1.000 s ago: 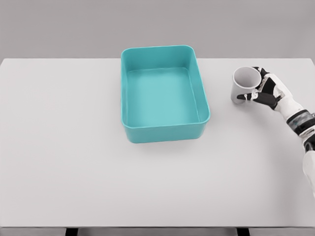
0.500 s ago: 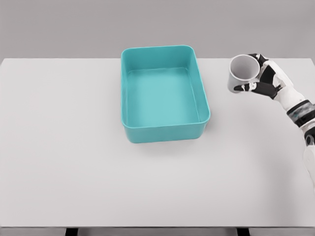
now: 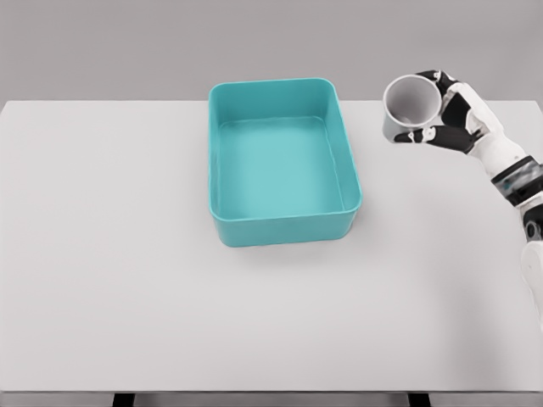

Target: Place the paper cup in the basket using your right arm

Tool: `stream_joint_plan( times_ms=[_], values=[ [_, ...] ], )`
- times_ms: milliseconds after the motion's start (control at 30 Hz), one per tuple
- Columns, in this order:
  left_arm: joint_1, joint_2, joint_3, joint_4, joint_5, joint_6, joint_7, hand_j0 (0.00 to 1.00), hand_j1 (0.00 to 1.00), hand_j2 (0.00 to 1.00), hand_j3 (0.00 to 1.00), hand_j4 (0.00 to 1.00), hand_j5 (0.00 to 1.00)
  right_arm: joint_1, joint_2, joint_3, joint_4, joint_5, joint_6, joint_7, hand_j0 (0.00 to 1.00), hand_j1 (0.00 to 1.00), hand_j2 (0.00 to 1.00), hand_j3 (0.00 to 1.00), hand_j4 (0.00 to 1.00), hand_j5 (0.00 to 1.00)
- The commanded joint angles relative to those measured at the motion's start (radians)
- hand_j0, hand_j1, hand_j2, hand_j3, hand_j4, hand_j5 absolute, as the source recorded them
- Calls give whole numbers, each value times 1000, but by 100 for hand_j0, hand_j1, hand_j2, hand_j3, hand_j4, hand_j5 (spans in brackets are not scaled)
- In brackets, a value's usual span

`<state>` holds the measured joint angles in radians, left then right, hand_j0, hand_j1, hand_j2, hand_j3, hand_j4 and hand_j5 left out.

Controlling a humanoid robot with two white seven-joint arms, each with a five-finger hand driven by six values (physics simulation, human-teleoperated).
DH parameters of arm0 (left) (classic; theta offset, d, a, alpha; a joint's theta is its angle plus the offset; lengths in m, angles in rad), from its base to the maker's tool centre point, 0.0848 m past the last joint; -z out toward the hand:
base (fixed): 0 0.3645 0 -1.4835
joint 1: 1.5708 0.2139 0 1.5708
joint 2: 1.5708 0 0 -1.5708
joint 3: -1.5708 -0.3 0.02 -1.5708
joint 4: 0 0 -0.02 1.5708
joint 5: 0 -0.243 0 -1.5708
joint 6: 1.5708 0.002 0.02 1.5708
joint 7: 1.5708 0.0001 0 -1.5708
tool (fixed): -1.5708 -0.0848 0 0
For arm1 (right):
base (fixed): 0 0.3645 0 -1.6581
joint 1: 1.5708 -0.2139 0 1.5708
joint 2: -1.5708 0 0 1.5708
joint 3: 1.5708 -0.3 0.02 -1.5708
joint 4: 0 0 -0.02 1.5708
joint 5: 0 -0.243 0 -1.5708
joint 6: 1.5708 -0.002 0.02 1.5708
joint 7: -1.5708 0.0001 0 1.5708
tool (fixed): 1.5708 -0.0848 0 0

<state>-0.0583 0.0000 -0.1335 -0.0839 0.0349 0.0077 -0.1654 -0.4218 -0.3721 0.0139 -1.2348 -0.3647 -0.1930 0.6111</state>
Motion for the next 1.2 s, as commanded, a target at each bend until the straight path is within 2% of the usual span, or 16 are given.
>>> stream_joint_plan(
  times_ms=[0, 200, 467, 567, 733, 1033, 1167],
  values=[
    [0, 0, 0, 1, 0, 0, 0, 100, 100, 100, 100, 100, 100, 0, -1, 3, -17, -2, 0, 0, 50, 50, 50, 50, 50, 50],
    [0, 0, 0, 0, 0, 0, 0, 100, 100, 100, 100, 100, 100, -8, 38, 15, -18, 30, -8, 0, 50, 50, 50, 50, 50, 50],
    [0, 0, 0, 0, 0, 0, 0, 100, 100, 100, 100, 100, 100, -8, 39, 20, -104, 79, -8, 0, 50, 50, 50, 50, 50, 50],
    [0, 0, 0, 0, 0, 0, 0, 100, 100, 100, 100, 100, 100, -9, 56, 38, -140, 136, -8, 0, 50, 50, 50, 50, 50, 50],
    [0, 0, 0, 1, 0, 0, 0, 100, 100, 100, 100, 100, 100, -17, 64, 41, -156, 142, -9, 0, 50, 50, 50, 50, 50, 50],
    [0, 0, 0, 0, 0, 0, 0, 100, 100, 100, 100, 100, 100, -77, 67, 139, -178, 216, -6, 0, 50, 50, 50, 50, 50, 50],
    [2, 0, 0, 1, 0, 0, 0, 100, 100, 100, 100, 100, 100, -77, 67, 147, -233, 262, -5, 0, 50, 50, 50, 50, 50, 50]
  ],
)
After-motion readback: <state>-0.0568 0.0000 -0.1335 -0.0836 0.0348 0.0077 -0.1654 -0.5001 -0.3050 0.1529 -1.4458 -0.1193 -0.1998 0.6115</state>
